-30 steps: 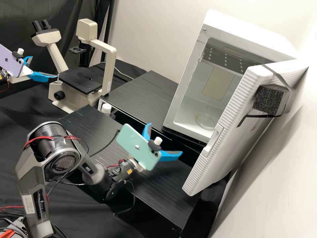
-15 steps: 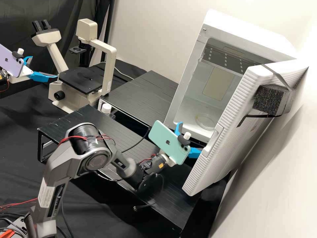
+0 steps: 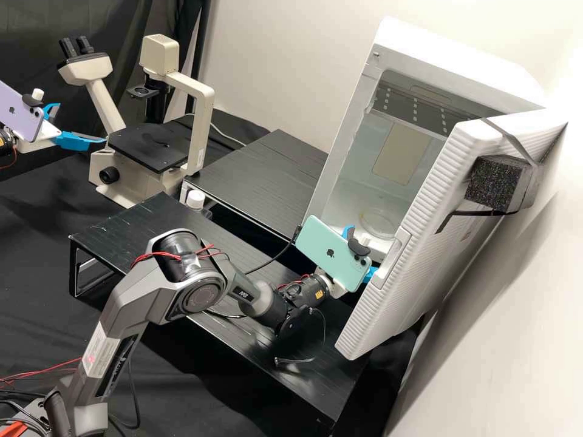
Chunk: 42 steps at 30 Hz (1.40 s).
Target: Take out the petri dish and place it under the microscope.
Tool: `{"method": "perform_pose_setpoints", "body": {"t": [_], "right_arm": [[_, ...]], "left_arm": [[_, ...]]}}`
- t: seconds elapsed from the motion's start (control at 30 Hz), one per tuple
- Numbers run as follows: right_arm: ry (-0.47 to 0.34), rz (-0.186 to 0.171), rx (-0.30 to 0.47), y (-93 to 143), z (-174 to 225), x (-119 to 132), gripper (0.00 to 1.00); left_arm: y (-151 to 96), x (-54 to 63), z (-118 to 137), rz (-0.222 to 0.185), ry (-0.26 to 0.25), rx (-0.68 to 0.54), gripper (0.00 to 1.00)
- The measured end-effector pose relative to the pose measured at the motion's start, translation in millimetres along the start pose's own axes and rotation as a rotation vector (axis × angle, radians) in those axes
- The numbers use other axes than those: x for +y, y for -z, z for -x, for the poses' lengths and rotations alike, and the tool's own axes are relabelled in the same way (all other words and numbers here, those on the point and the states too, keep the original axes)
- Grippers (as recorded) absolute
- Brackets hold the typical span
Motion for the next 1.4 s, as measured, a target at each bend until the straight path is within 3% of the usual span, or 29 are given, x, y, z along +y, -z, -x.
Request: {"method": "perform_pose_setpoints", "body": {"t": [0.33, 0.53, 0.73, 1.07, 1.4], "right_arm": [[-0.017, -0.013, 0.028, 20.5, -0.2, 9.8, 1.0], [-0.02, -0.079, 0.047, 33.3, -8.1, 17.8, 1.0], [0.044, -0.102, 0.079, 42.7, -26.9, 13.7, 1.0], [0.114, -0.091, 0.004, 27.1, -46.8, -4.2, 1.0], [0.143, -0.072, 0.016, 33.5, -54.1, -11.7, 1.0]], "left_arm": [[0.0, 0.0, 0.0, 0.0, 0.0, 0.0, 1.0], [0.0, 0.0, 0.0, 0.0, 0.0, 0.0, 1.0], [0.0, 0.0, 0.0, 0.0, 0.0, 0.0, 1.0], [0.0, 0.0, 0.0, 0.0, 0.0, 0.0, 1.0], [0.0, 0.0, 0.0, 0.0, 0.0, 0.0, 1.0]]}}
